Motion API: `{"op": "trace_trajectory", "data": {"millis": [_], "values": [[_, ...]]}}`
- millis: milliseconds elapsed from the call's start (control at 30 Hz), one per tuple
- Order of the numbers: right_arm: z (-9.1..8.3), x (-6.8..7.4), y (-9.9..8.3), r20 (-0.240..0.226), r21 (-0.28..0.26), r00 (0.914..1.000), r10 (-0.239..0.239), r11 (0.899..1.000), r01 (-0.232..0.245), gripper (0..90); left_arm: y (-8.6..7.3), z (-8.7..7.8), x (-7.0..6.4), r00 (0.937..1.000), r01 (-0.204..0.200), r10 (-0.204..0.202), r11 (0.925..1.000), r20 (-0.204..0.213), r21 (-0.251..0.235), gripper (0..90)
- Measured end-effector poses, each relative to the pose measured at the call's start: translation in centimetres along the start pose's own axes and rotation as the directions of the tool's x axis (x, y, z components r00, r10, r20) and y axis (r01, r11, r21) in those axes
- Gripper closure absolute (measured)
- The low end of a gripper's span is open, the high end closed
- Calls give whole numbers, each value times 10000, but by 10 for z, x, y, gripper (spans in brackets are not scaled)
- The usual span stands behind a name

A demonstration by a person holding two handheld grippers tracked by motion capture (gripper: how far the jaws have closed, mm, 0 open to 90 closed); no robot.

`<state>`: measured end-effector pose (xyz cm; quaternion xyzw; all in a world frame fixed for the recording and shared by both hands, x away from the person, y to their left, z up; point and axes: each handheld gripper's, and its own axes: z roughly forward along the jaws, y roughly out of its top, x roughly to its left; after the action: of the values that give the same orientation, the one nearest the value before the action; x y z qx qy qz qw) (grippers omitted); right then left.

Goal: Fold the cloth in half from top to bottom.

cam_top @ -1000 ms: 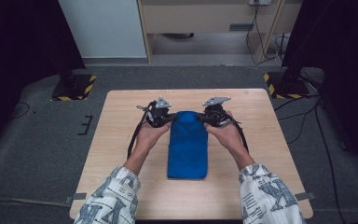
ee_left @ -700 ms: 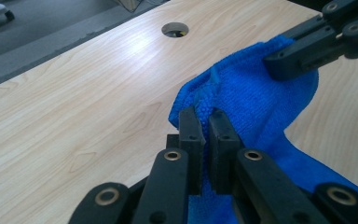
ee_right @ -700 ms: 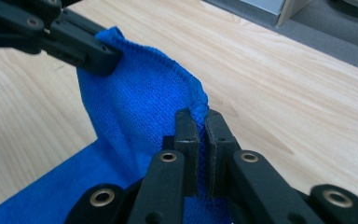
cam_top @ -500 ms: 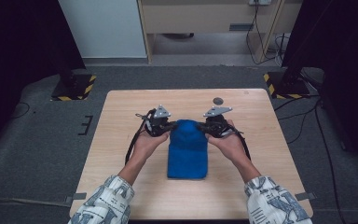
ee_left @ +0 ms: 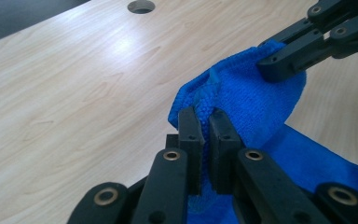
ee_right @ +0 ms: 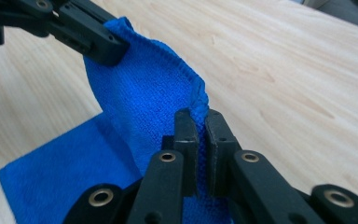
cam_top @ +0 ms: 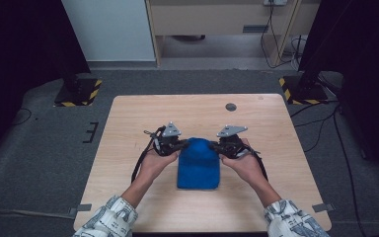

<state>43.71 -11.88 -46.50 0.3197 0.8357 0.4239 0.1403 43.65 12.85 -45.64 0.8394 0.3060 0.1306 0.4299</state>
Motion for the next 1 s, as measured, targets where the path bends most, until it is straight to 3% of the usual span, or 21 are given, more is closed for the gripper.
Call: {"op": "trace_trajectory", "data": {"millis": [367, 1000], "values": [[-5, 9, -17, -185, 102, 9998, 20, 9999, -18, 848, -12, -3, -12, 9995, -54, 52, 10000, 300, 52, 850], [-1, 29, -26, -490, 323, 9986, -221, 9992, 237, 831, -39, -13, -15, 9966, 512, -511, 9987, 644, 0, 838]]}}
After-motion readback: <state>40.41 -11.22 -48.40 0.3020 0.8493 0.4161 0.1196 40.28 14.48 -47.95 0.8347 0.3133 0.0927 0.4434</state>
